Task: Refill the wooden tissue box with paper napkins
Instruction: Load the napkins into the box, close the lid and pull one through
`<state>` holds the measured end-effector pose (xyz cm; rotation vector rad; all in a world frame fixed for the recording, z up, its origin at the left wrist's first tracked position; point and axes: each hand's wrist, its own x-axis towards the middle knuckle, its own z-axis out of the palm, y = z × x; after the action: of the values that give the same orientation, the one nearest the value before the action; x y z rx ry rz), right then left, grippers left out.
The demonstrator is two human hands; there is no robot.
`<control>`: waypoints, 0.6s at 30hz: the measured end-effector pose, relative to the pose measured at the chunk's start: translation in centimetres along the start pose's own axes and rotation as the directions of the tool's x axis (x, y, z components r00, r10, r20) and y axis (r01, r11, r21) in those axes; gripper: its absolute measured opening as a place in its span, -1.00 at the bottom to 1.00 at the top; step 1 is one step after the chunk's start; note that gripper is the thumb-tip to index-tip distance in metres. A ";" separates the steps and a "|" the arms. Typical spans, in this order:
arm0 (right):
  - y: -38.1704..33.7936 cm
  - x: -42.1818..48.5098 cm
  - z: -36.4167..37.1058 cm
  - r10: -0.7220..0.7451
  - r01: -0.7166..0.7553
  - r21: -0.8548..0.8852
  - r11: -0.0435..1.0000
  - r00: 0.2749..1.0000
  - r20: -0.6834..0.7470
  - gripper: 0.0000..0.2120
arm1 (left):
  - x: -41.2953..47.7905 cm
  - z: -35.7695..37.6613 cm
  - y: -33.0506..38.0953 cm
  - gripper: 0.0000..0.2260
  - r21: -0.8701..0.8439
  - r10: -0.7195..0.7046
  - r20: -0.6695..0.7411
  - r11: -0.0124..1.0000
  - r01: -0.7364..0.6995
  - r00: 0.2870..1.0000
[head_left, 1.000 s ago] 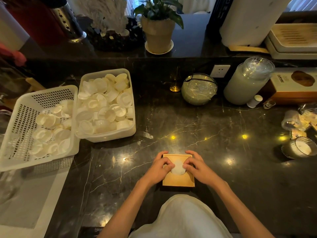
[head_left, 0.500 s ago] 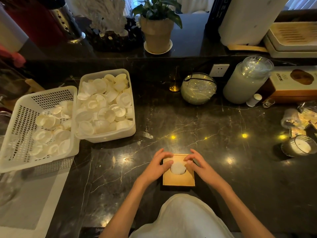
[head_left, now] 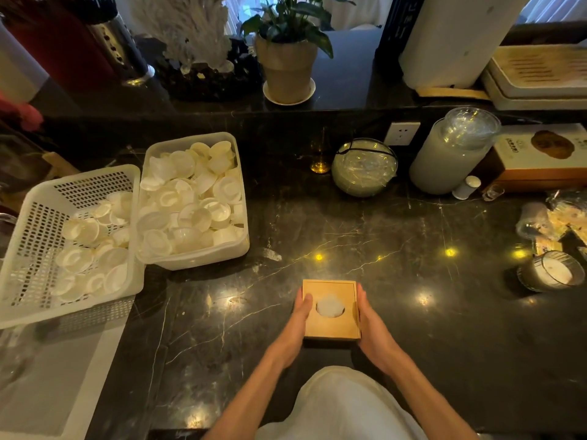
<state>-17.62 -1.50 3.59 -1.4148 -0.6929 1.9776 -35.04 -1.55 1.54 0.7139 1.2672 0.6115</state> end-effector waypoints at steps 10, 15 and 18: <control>-13.4 7.3 2.1 -0.136 0.137 -0.026 0.990 0.990 0.040 -0.49 | 7.6 -3.0 13.3 -0.53 -0.103 0.115 -0.004 0.988 -0.115 0.993; -17.3 12.9 2.5 -0.111 0.112 -0.017 0.994 0.992 0.057 -0.36 | 12.5 -4.6 17.7 -0.46 -0.081 0.124 -0.061 0.988 -0.128 0.990; -18.4 15.7 2.3 -0.102 0.101 0.030 0.994 0.995 0.020 -0.40 | 15.4 -5.2 18.7 -0.42 -0.109 0.085 -0.068 0.990 -0.092 0.994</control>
<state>-20.52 22.33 7.37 -1.3171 -0.7290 1.9193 -37.44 22.83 5.44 0.6641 1.2543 0.7772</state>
